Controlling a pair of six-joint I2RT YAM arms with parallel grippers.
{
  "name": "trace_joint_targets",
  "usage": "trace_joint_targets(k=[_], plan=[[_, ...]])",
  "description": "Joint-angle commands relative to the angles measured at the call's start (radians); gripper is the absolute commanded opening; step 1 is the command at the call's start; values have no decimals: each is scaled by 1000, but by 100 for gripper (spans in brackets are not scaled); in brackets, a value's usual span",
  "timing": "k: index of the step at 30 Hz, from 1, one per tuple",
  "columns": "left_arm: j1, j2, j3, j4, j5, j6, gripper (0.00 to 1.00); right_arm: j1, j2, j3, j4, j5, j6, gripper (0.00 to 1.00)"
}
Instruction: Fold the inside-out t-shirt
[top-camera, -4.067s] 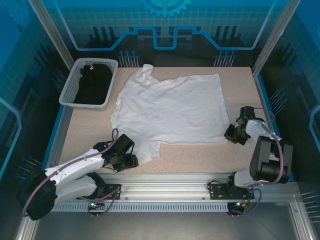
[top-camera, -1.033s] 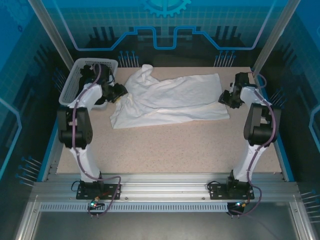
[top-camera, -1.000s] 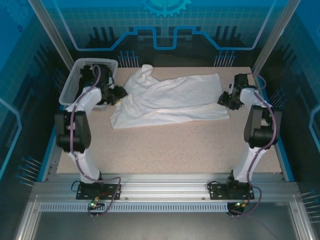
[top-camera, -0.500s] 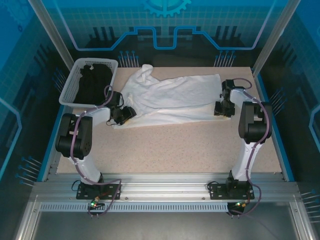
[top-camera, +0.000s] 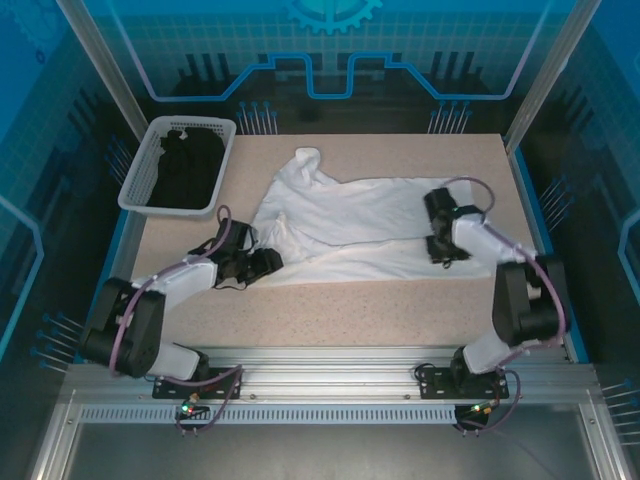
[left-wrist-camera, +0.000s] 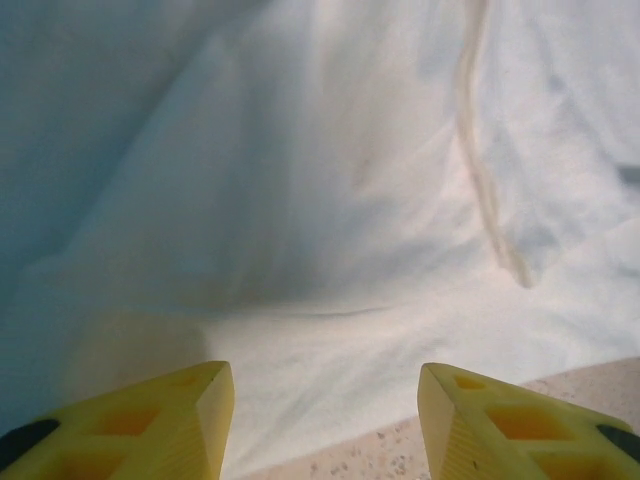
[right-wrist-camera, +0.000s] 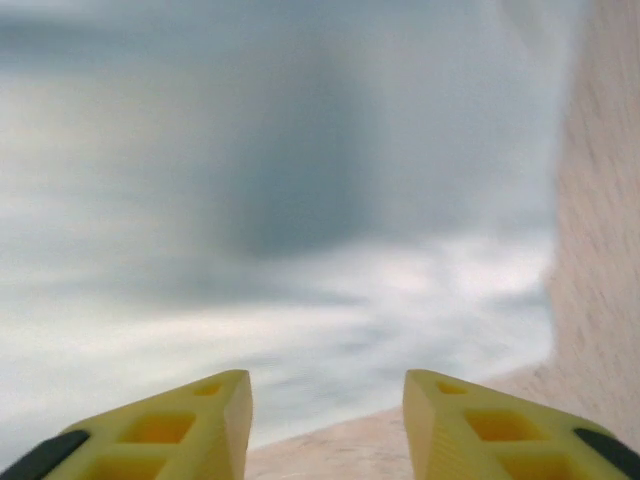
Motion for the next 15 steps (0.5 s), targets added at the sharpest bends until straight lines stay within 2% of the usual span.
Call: trace_joint_targets(k=[1, 3, 5, 8, 15], plan=[[24, -64, 5, -41, -35, 5, 54, 179, -94, -14, 342, -311, -195, 50], [39, -50, -1, -20, -6, -4, 54, 283, -31, 38, 408, -383, -267, 52], [43, -20, -11, 13, 7, -2, 54, 400, 71, 117, 437, -396, -347, 53], [50, 25, -23, 50, 10, 2, 53, 501, 228, 234, 436, -426, -425, 56], [70, 60, -70, 93, 14, 6, 53, 571, 450, 371, 373, -443, -502, 59]])
